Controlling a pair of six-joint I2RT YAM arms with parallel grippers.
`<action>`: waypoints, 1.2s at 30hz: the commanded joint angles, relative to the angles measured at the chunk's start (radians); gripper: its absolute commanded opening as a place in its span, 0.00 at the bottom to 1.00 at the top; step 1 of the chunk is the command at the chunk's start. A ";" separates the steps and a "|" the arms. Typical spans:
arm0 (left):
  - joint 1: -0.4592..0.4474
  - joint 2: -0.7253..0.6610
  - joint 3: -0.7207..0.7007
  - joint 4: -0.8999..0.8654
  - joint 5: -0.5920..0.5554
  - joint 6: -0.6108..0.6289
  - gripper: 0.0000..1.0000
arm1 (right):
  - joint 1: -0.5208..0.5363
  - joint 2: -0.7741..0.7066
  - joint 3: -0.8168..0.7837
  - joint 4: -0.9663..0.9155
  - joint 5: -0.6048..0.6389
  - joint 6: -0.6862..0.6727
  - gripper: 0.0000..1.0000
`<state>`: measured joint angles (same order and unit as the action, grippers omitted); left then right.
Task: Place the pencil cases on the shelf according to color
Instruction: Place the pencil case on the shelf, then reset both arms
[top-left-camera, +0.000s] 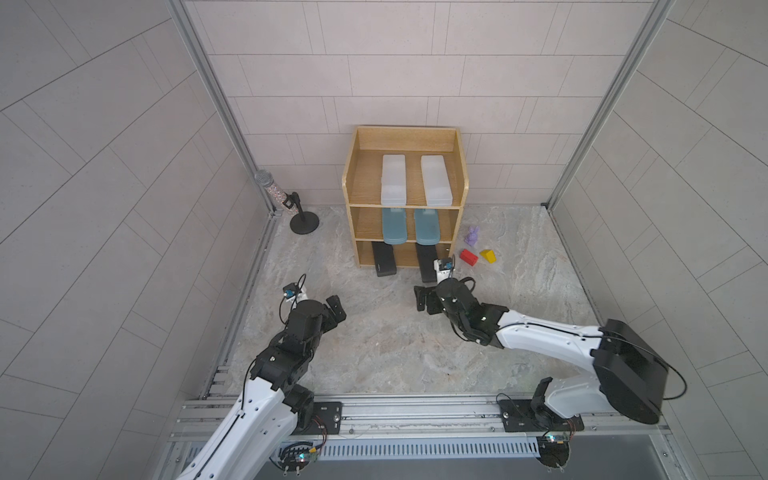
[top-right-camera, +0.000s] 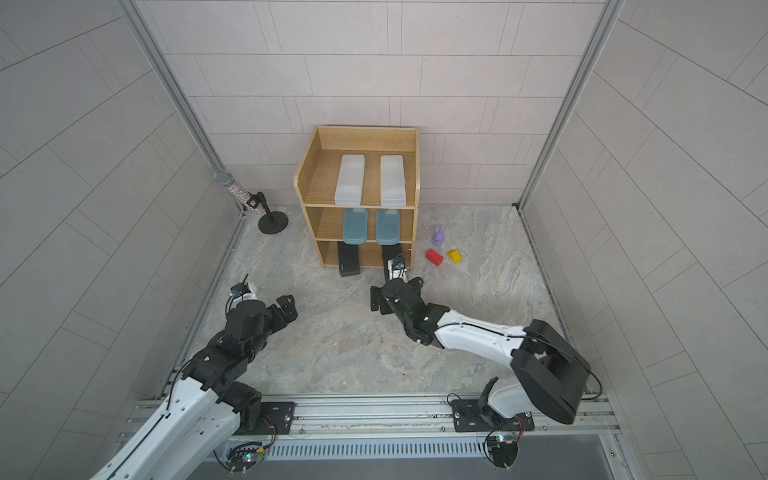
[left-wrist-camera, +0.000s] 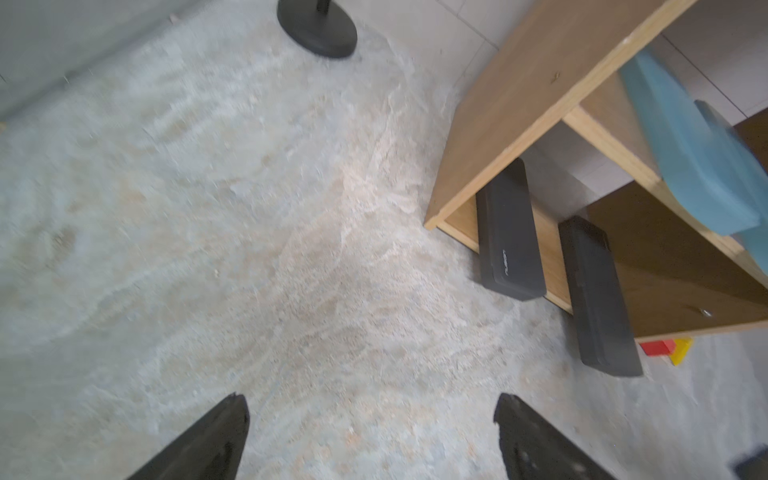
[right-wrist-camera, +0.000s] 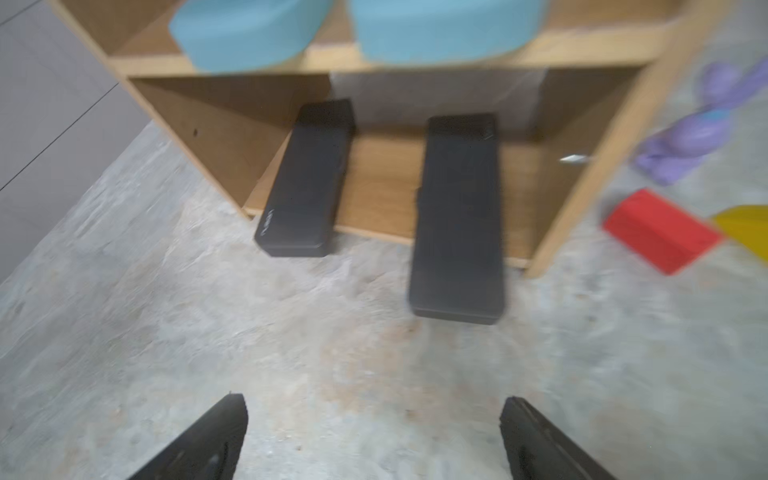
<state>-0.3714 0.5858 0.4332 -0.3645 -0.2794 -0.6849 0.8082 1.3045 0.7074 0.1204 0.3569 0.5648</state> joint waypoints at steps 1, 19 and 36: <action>0.006 0.043 0.039 0.116 -0.167 0.194 1.00 | -0.091 -0.163 -0.062 -0.133 0.203 -0.104 1.00; 0.307 0.506 -0.134 0.963 -0.239 0.493 1.00 | -0.648 -0.218 -0.310 0.217 0.161 -0.349 1.00; 0.321 0.960 -0.145 1.391 -0.038 0.608 0.99 | -0.759 0.188 -0.499 1.070 0.031 -0.438 1.00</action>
<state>-0.0563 1.5009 0.2520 0.9573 -0.4038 -0.1261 0.0612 1.4616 0.2535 0.9852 0.4530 0.1234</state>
